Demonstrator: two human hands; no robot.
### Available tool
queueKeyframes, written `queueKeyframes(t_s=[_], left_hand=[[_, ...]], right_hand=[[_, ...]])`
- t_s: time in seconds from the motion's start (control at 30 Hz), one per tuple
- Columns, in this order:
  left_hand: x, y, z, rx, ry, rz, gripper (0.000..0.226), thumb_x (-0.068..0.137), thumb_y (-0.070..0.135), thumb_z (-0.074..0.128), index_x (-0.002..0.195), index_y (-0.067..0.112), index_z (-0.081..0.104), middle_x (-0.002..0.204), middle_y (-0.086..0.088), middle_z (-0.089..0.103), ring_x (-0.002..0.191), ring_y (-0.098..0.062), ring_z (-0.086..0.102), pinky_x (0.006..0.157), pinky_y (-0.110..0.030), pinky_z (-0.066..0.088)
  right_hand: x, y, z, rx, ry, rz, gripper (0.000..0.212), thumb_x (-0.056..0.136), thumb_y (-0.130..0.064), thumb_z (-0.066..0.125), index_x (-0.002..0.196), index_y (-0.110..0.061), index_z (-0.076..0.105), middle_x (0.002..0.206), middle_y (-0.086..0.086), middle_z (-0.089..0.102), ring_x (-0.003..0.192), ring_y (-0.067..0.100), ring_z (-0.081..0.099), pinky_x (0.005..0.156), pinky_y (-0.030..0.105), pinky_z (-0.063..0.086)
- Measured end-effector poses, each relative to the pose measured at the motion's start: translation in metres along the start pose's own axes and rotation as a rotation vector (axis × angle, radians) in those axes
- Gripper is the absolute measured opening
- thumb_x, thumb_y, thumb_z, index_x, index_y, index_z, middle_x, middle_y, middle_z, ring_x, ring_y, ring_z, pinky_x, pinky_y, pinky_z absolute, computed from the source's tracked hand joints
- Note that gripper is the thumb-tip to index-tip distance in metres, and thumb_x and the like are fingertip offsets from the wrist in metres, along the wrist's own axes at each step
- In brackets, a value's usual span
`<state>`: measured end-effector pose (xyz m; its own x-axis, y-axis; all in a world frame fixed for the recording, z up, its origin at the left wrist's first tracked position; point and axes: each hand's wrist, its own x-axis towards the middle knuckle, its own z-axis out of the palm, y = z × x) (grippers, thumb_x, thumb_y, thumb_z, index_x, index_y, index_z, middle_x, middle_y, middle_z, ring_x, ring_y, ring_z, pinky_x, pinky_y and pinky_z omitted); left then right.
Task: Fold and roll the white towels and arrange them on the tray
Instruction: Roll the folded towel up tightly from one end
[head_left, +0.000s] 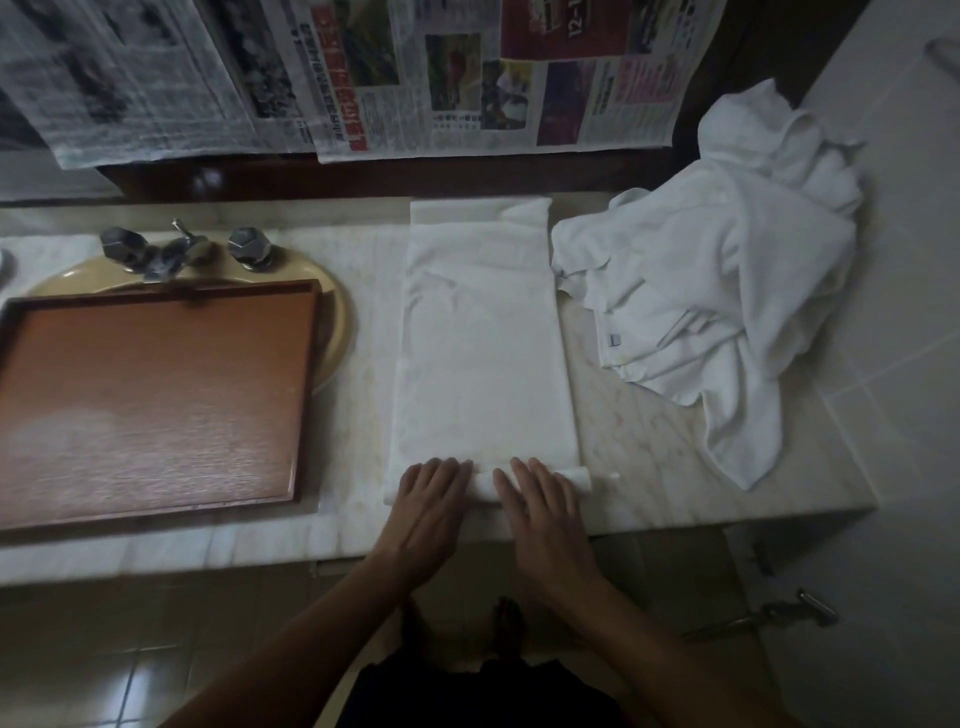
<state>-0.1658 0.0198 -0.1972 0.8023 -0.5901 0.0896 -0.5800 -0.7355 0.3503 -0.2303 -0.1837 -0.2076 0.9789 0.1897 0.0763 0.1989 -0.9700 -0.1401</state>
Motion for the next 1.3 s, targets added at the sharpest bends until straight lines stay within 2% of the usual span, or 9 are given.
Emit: queueKeyframes(t_s=[0.23,0.37,0.5,0.7,0.9,0.97,1.13,1.23,1.3], left_hand=[[-0.020,-0.043,-0.019,-0.040,-0.062,0.109,0.047,0.096,0.012,0.054,0.142,0.010,0.052,0.119,-0.004,0.056,0.101,-0.024,0.053,0.084,-0.037,0.050],[-0.024,-0.042,-0.027,-0.154,-0.126,0.012,0.040,0.103,0.030,0.040,0.137,0.018,0.055,0.116,0.004,0.059,0.098,-0.015,0.050,0.083,-0.032,0.047],[-0.017,-0.037,-0.031,-0.198,-0.080,-0.030,0.042,0.102,0.045,0.031,0.111,0.020,0.064,0.116,0.009,0.060,0.094,-0.009,0.047,0.078,-0.027,0.043],[-0.001,-0.039,-0.026,-0.160,-0.079,-0.117,0.025,0.094,0.016,0.051,0.076,0.018,0.067,0.094,0.004,0.061,0.083,-0.018,0.051,0.069,-0.045,0.052],[0.013,-0.034,-0.031,-0.277,-0.168,-0.484,0.006,0.092,0.028,0.065,0.089,0.023,0.068,0.094,0.008,0.058,0.100,-0.025,0.054,0.078,-0.038,0.045],[0.008,-0.026,-0.030,-0.003,-0.123,-0.378,0.016,0.094,0.031,0.057,0.100,0.024,0.070,0.110,0.006,0.059,0.108,-0.023,0.052,0.084,-0.039,0.048],[-0.025,0.016,0.003,0.074,0.004,-0.003,0.059,0.090,0.019,0.068,0.147,0.014,0.051,0.151,-0.011,0.051,0.140,-0.031,0.049,0.118,-0.050,0.035],[-0.021,0.005,0.014,0.131,-0.026,0.014,0.073,0.097,0.019,0.057,0.162,0.010,0.024,0.169,-0.011,0.022,0.157,-0.029,0.019,0.125,-0.049,0.011],[-0.010,-0.005,0.011,0.126,-0.062,0.013,0.069,0.102,0.024,0.050,0.163,0.011,0.021,0.169,-0.010,0.019,0.157,-0.028,0.018,0.128,-0.048,0.013]], right_hand=[[0.008,0.042,-0.009,0.039,0.012,-0.138,0.052,0.088,-0.004,0.047,0.136,-0.014,0.063,0.125,0.009,0.067,0.110,0.030,0.066,0.092,0.045,0.055],[0.012,0.055,-0.022,0.300,-0.144,-0.059,0.036,0.096,-0.017,0.068,0.131,-0.020,0.065,0.126,-0.001,0.066,0.112,0.020,0.062,0.092,0.037,0.052],[0.019,0.059,-0.024,0.389,-0.154,-0.013,0.028,0.099,-0.018,0.063,0.126,-0.021,0.070,0.115,-0.004,0.057,0.104,0.015,0.052,0.087,0.034,0.052],[0.025,0.037,-0.028,0.259,0.054,0.074,0.037,0.081,-0.005,0.068,0.112,-0.023,0.076,0.104,-0.003,0.065,0.096,0.023,0.057,0.077,0.037,0.047],[-0.011,0.000,-0.009,0.164,0.129,-0.028,0.050,0.093,-0.009,0.047,0.140,-0.013,0.061,0.140,0.013,0.059,0.127,0.035,0.055,0.111,0.053,0.038],[-0.016,-0.002,-0.004,0.110,0.057,-0.024,0.058,0.093,-0.009,0.041,0.151,-0.012,0.049,0.152,0.014,0.050,0.139,0.036,0.045,0.118,0.057,0.030],[-0.010,0.001,0.001,0.068,-0.004,-0.023,0.064,0.094,-0.015,0.041,0.158,-0.012,0.036,0.163,0.013,0.037,0.150,0.035,0.032,0.121,0.058,0.026],[0.001,0.004,0.003,0.043,-0.043,-0.011,0.063,0.099,-0.020,0.041,0.161,-0.011,0.030,0.166,0.013,0.031,0.153,0.033,0.027,0.124,0.056,0.020],[0.012,0.008,0.001,0.034,-0.068,-0.006,0.064,0.100,-0.022,0.044,0.161,-0.010,0.028,0.165,0.014,0.032,0.152,0.033,0.029,0.123,0.056,0.022]])
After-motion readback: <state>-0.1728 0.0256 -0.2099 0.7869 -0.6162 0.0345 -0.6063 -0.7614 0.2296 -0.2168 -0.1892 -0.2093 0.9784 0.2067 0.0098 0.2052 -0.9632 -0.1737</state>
